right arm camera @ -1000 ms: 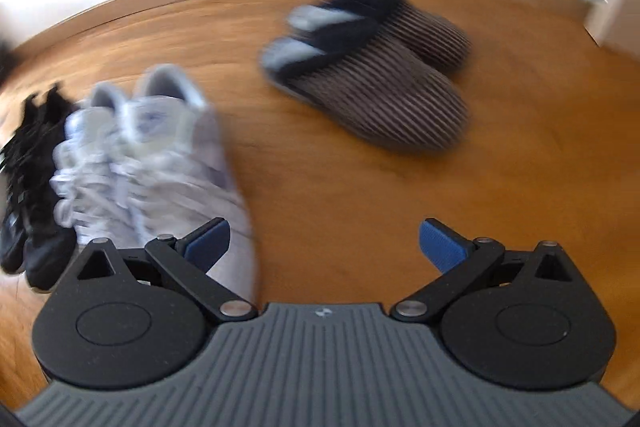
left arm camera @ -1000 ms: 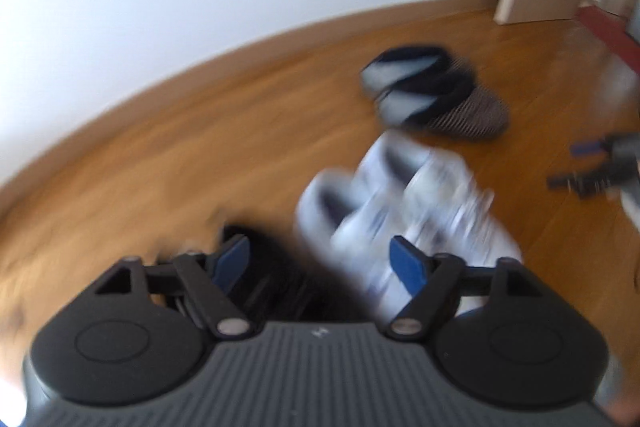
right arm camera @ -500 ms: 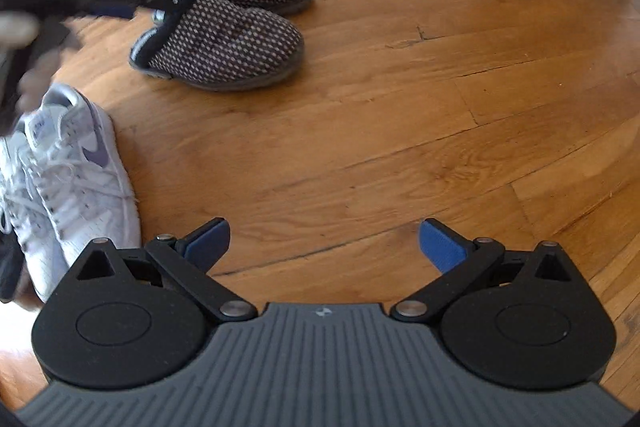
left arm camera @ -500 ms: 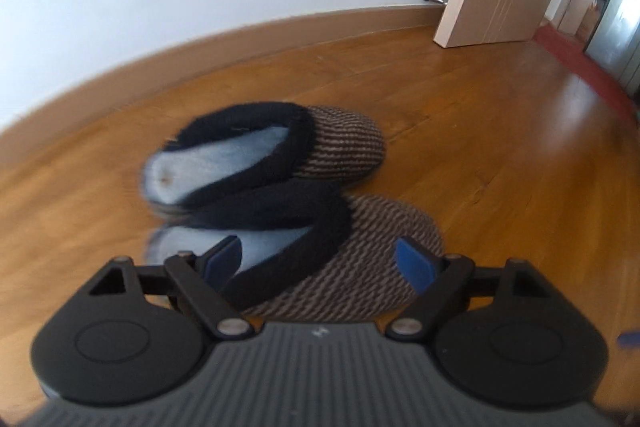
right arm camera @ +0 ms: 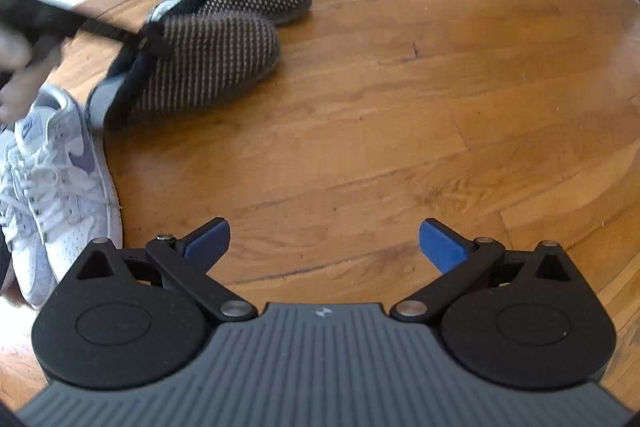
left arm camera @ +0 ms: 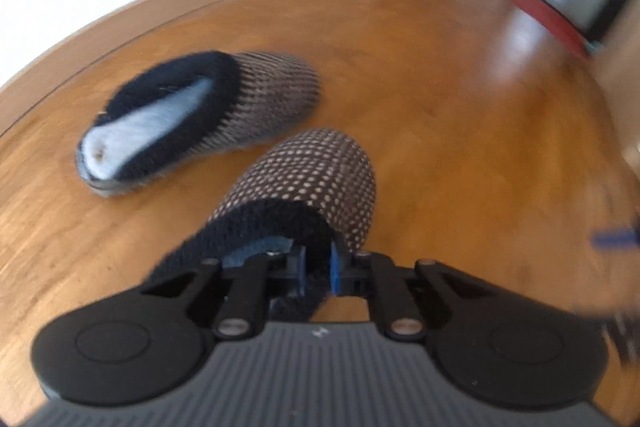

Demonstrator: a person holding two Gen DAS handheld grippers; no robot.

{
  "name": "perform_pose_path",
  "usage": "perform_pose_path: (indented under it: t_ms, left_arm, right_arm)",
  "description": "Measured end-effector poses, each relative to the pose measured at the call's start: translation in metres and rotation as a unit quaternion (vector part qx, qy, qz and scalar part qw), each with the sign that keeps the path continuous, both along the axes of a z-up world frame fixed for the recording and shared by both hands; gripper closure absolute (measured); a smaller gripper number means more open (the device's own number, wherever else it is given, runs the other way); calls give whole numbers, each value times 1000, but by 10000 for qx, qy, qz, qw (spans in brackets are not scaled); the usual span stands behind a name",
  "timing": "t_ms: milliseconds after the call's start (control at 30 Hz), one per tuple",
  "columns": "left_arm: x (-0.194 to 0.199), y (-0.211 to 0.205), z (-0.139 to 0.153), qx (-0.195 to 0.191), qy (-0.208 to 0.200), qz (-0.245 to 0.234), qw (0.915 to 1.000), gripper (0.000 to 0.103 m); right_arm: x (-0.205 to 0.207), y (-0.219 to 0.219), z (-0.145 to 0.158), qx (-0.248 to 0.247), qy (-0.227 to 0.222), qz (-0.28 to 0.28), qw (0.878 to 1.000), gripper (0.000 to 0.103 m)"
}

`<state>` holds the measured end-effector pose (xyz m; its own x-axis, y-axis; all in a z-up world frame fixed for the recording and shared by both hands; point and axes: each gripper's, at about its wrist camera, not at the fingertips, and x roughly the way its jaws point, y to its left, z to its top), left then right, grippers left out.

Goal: Organize scattered shoes
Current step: 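Grasp a brown dotted slipper with the left gripper and lift it, then set the brown slipper beside the white Nike sneakers with the left gripper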

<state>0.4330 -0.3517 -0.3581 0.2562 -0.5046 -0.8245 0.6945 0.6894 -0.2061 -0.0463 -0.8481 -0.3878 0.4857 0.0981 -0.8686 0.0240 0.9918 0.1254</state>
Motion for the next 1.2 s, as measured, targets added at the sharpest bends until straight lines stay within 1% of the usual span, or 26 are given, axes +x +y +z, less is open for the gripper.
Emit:
perform_pose_path:
  t_ms: [33, 67, 133, 167, 200, 233, 267, 300, 333, 367, 433, 500, 533, 600, 667, 700, 733, 767, 833, 900, 967, 1000, 1033, 1100, 1133, 1200]
  left_arm:
    - [-10, 5, 1, -42, 14, -209, 9998, 93]
    - [-15, 7, 1, -51, 12, -277, 9996, 93]
    - [-29, 12, 0, -96, 224, -508, 9984, 90]
    - [-37, 13, -1, -46, 266, -648, 9975, 86]
    - [-42, 14, -1, 25, 258, -688, 9973, 77]
    - [-49, 16, -2, 181, 214, -648, 9975, 72]
    - [-53, 17, -2, 332, 162, -593, 9976, 52]
    - [-66, 20, 1, 731, -76, -453, 9963, 47]
    - [-82, 25, 7, 992, -403, -398, 9935, 47]
    - [-88, 29, 10, 1048, -500, -378, 9925, 45]
    - [-115, 51, 26, 1075, -539, -334, 9922, 41]
    - [-130, 68, 37, 1066, -599, -210, 9923, 31]
    - [-140, 80, 44, 1065, -644, -107, 9922, 29]
    - [-151, 100, 50, 1068, -590, 135, 9924, 26]
    - [-154, 111, 54, 1106, -381, 451, 9921, 25]
    - [-155, 117, 56, 1125, -274, 611, 9914, 25]
    - [-158, 128, 56, 1138, -112, 847, 9898, 25]
    - [-153, 129, 54, 1142, -34, 960, 9888, 25]
    - [-159, 144, 50, 1193, 307, 1320, 9836, 25]
    - [-162, 151, 45, 1286, 465, 1445, 9800, 25]
    - [-165, 152, 46, 1366, 485, 1400, 9795, 25]
    - [-167, 153, 46, 1406, 493, 1375, 9792, 25]
    - [-167, 153, 47, 1381, 502, 1352, 9799, 25]
    - [-165, 153, 51, 1253, 463, 1359, 9817, 25]
    - [-163, 155, 52, 1161, 416, 1388, 9826, 25]
    - [-160, 162, 55, 967, 284, 1486, 9838, 23]
  right_arm:
    - [2, 1, 1, 31, -36, 22, 10000, 1]
    - [3, 3, 1, 37, -62, 72, 9999, 1]
    - [3, 9, 3, 13, -187, 313, 9993, 1]
    - [3, 12, 4, -12, -265, 478, 9985, 1]
    - [3, 16, 4, -42, -295, 646, 9975, 1]
    - [4, 24, 4, -84, -319, 936, 9951, 1]
    - [4, 30, 4, -81, -301, 1145, 9929, 1]
    - [4, 33, 4, -42, -295, 1264, 9915, 1]
    - [5, 39, 3, 30, -317, 1438, 9891, 1]
    - [5, 45, 2, 90, -339, 1594, 9866, 1]
    - [10, 56, -1, 12, -443, 1846, 9818, 1]
    - [18, 66, -7, -125, -514, 2035, 9776, 1]
    - [23, 70, -10, -167, -533, 2083, 9765, 1]
    - [43, 81, -21, -237, -510, 2151, 9750, 2]
    - [67, 93, -37, -51, -167, 2116, 9772, 25]
    - [72, 97, -42, 7, -41, 2109, 9775, 39]
    - [76, 104, -47, 13, 49, 2105, 9776, 43]
    - [78, 118, -49, -173, -21, 2129, 9769, 45]
    - [73, 131, -45, -30, -96, 2279, 9736, 55]
    - [70, 142, -41, 101, -102, 2371, 9714, 56]
    - [68, 150, -38, 178, -91, 2426, 9699, 47]
    - [69, 148, -35, 293, -97, 2390, 9705, 38]
    - [69, 145, -31, 408, -111, 2354, 9710, 33]
    - [69, 135, -22, 609, -239, 2263, 9719, 29]
    - [69, 128, -13, 527, -369, 2141, 9747, 23]
    - [67, 118, -1, 278, -569, 1829, 9811, 17]
